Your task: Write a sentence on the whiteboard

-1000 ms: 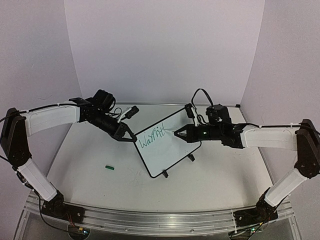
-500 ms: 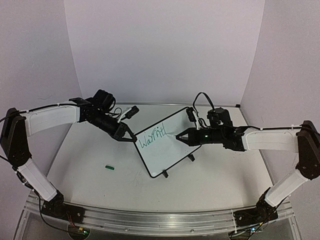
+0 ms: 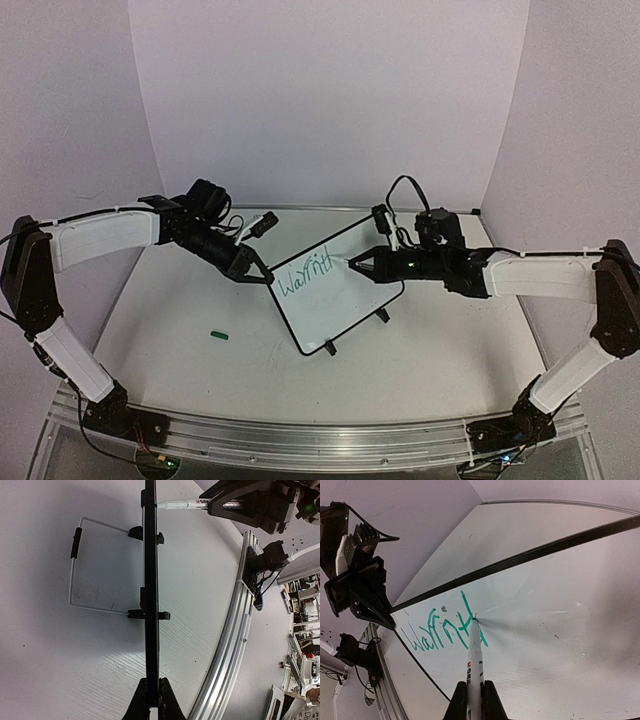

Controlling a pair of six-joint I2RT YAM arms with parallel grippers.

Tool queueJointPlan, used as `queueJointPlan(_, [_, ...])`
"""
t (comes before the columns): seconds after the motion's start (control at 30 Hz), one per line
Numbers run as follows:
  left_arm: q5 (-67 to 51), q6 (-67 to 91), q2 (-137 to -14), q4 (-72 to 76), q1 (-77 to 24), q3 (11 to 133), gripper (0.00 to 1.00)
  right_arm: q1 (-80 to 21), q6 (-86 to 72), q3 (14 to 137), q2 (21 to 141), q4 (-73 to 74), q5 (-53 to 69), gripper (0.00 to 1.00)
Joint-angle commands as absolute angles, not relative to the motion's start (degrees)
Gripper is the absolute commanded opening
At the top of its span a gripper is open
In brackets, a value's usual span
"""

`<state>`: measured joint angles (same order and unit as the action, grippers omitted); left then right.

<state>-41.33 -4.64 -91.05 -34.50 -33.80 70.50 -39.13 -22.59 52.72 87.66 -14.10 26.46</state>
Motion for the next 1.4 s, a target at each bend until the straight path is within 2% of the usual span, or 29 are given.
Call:
queueJointPlan(0.0, [-40.8, -7.5, -91.7, -36.9, -35.7, 71.3, 0.0, -39.0, -22.9, 54.8, 88.8, -16.2, 25.2, 0.0])
queueJointPlan(0.3, [-40.8, -7.5, -91.7, -36.9, -35.7, 71.3, 0.0, -39.0, -23.4, 52.8, 86.1, -16.1, 21.4, 0.0])
queueJointPlan(0.93, [-41.0, -7.5, -91.9, -36.8, -35.7, 71.3, 0.0, -39.0, -24.0, 48.9, 85.3, -15.4, 22.7, 0.0])
queueJointPlan(1.37, [-41.0, -7.5, -92.0, -36.8, -35.8, 71.3, 0.0, -39.0, -23.5, 49.9, 79.1, -13.5, 21.0, 0.0])
